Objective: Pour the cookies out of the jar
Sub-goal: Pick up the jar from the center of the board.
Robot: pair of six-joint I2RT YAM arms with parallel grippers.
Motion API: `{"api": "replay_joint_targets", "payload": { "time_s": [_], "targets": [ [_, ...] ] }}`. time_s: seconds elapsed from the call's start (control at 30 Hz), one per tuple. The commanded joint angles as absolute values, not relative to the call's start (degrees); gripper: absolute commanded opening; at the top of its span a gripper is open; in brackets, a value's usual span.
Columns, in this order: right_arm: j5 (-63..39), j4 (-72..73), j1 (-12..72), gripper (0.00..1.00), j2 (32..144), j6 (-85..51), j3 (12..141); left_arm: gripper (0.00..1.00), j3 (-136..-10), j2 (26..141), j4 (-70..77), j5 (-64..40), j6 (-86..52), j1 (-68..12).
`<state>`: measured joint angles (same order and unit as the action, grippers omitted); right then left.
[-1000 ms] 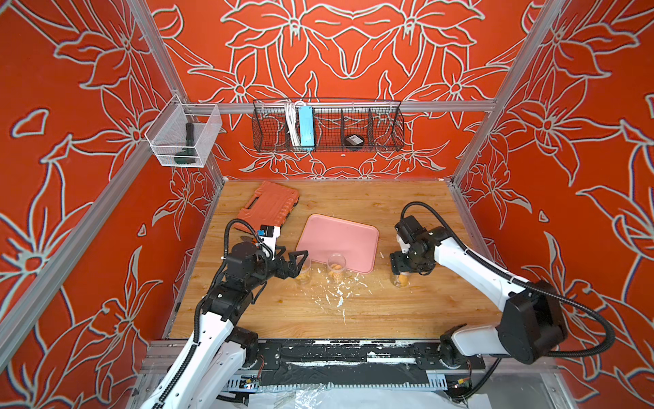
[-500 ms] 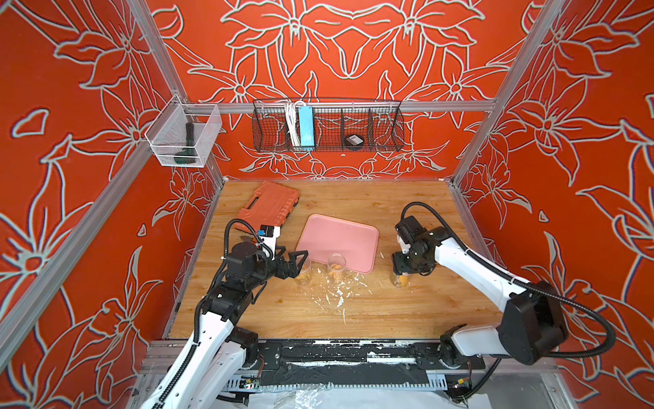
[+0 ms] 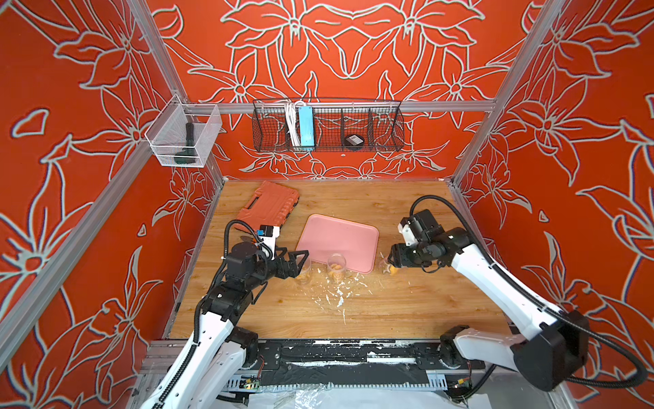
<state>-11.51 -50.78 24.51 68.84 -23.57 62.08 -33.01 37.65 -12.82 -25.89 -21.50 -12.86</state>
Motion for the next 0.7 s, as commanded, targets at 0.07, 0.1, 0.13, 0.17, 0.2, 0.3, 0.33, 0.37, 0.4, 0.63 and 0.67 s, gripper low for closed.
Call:
{"api": "replay_joint_targets", "payload": {
  "time_s": [0.07,0.1,0.13,0.17,0.2,0.3,0.33,0.37,0.4,0.63,0.67],
  "targets": [
    [-25.6,-43.9,25.0,0.57,64.6,-28.7,65.5,0.98,-35.6,38.0,-7.2,-35.8,-33.3,-13.3],
    [-27.2,-42.9,24.9,0.57,63.9,-29.3,65.7,0.98,-35.9,38.3,-6.2,-37.4,-34.7,-13.3],
    [-29.1,-41.5,25.0,0.57,63.1,-30.1,65.7,0.98,-36.2,38.6,-5.0,-39.2,-36.3,-13.3],
    [-31.0,-40.0,24.8,0.57,62.4,-31.1,65.7,0.98,-36.3,38.8,-3.5,-40.8,-38.1,-13.3],
    [-32.4,-38.7,24.7,0.57,61.7,-32.0,65.7,0.98,-36.1,39.0,-2.2,-42.0,-39.5,-13.3],
    [-38.8,-33.1,24.1,0.56,59.9,-36.1,64.9,0.98,-34.9,39.1,2.6,-45.9,-43.9,-13.2],
    [-41.3,-30.3,24.0,0.56,59.4,-38.1,64.3,0.98,-34.1,39.1,4.7,-47.0,-45.4,-13.3],
    [-44.2,-26.7,24.0,0.56,59.0,-40.5,63.3,0.98,-33.0,39.1,7.7,-48.2,-47.3,-13.3],
    [-46.5,-23.4,23.9,0.56,58.7,-42.9,62.2,0.98,-31.8,39.2,10.9,-49.5,-49.2,-13.4],
    [-54.7,-5.3,23.9,0.54,57.8,-55.6,56.9,0.98,-28.5,40.5,25.5,-55.2,-59.2,-14.8],
    [-55.8,-3.4,24.0,0.54,57.8,-56.8,56.4,0.98,-28.6,41.0,27.0,-55.8,-60.1,-15.3]
  ]
}}
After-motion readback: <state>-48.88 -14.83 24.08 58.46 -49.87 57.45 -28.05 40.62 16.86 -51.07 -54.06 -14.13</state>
